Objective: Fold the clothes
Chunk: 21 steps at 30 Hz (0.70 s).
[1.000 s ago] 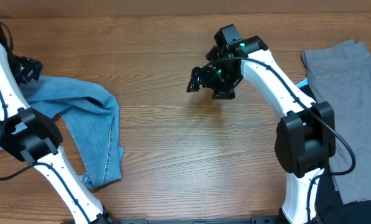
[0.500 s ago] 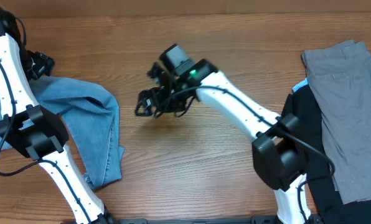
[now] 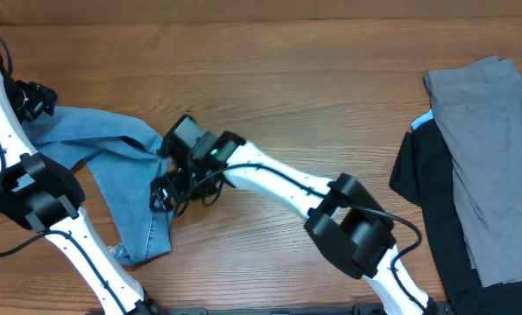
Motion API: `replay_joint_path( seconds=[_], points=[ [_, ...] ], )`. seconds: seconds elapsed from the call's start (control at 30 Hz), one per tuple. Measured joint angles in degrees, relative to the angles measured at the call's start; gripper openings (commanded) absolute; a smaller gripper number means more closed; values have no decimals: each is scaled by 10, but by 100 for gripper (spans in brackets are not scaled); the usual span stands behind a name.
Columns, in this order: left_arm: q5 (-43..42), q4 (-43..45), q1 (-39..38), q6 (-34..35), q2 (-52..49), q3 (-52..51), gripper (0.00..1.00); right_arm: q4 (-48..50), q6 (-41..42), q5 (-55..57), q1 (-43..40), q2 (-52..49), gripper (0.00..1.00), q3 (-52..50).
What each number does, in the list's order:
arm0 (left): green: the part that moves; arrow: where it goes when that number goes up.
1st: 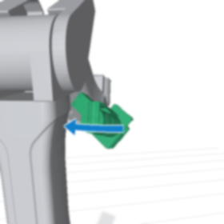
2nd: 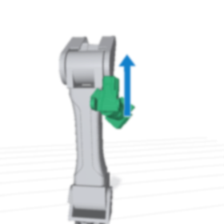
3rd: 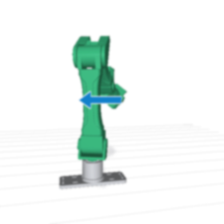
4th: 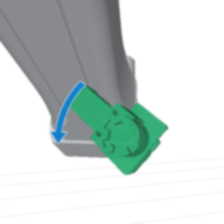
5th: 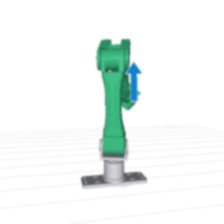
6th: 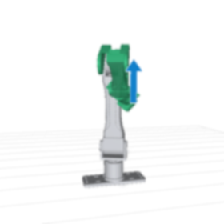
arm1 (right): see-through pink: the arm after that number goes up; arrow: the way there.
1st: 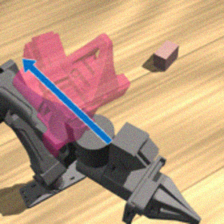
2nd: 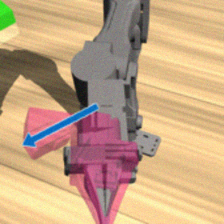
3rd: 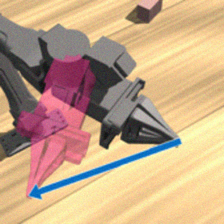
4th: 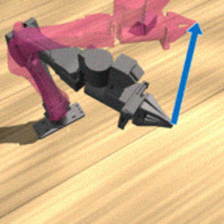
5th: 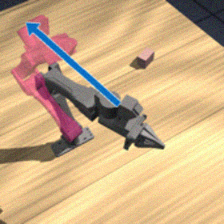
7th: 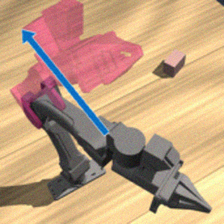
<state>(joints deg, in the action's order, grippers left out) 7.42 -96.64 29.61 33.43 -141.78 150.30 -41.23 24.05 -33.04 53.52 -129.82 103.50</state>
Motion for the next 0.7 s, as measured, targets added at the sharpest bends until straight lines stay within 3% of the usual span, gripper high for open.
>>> replay_joint_path(
  seconds=[0.17,0.33,0.47,0.57,0.63,0.7],
  points=[
    [-4,0,-3,-6,0,0,100,18,30,3,24,-16,87,0],
    [-8,0,-4,-6,0,0,100,39,47,5,45,-21,55,0],
    [-10,0,-4,-6,0,0,100,42,63,6,58,-21,44,0],
    [-12,0,-4,-6,0,0,100,43,70,7,60,-21,25,0],
    [-12,0,-4,-6,0,0,100,43,73,7,59,-21,18,0],
    [-14,0,-4,-6,0,0,100,43,75,8,58,-21,4,0]
  ],
)
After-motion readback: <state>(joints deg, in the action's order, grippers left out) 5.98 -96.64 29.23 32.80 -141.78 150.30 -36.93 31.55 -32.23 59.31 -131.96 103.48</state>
